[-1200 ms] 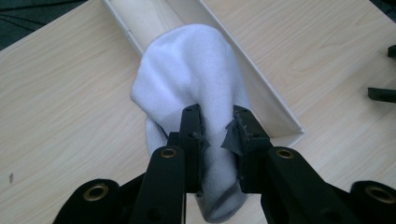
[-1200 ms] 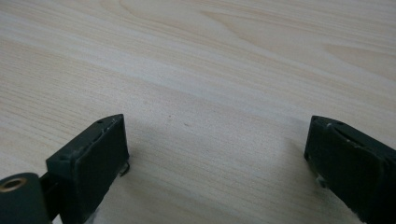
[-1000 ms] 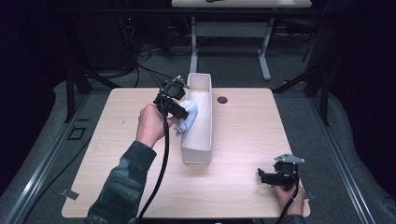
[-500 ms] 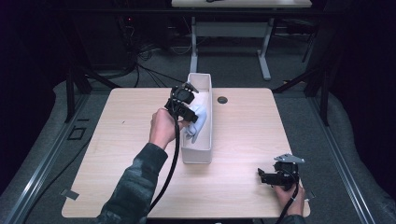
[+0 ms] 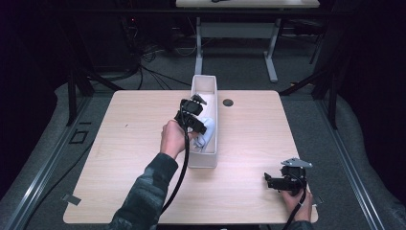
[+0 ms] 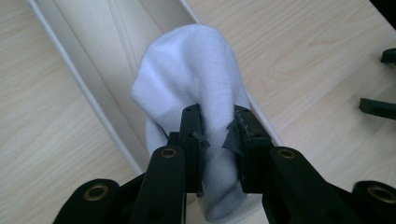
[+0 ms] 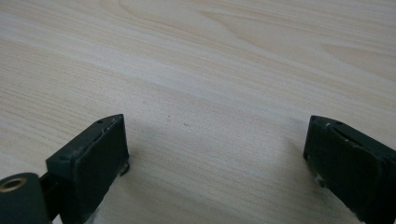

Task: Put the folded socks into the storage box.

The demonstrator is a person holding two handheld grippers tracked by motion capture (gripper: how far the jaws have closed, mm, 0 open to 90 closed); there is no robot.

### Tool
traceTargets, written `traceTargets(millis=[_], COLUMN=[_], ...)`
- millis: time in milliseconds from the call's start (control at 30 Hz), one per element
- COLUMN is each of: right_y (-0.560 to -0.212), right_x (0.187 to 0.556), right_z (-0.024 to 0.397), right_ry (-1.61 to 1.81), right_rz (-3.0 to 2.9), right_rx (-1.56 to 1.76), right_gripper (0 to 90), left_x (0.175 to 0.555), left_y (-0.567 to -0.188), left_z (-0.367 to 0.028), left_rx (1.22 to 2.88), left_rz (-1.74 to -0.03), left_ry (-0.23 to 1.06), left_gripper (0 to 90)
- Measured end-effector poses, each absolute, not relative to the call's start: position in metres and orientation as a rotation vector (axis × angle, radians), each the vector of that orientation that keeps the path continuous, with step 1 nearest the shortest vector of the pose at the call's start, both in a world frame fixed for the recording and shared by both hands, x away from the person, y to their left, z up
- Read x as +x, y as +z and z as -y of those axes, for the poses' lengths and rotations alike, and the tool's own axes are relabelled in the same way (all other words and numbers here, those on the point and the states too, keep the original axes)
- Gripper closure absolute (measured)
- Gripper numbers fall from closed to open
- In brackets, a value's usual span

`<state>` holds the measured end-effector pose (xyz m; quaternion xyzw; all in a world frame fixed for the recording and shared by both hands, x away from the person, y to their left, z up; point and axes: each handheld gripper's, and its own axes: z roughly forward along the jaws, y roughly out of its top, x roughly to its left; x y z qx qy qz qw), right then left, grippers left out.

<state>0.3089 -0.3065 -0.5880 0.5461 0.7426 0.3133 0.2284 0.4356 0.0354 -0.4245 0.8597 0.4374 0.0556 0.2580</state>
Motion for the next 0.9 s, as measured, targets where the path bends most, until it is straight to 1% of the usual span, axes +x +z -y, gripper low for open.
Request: traceTargets(millis=[567, 900], right_y=[-0.588, -0.588], right_x=[0.309, 0.309], right_z=[0.307, 0.307], right_ry=[0.862, 0.86], right_rz=[-2.045, -2.044], right_rx=[1.503, 1.503], right_gripper=[5.8, 5.8], left_x=[0.436, 0.435], left_y=[-0.466, -0.473], left_z=[-0.034, -0.031], left_rx=[2.359, 2.366], left_rz=[-1.257, -1.281], left_ry=[0.116, 0.109], left_gripper=[74.8, 72.1])
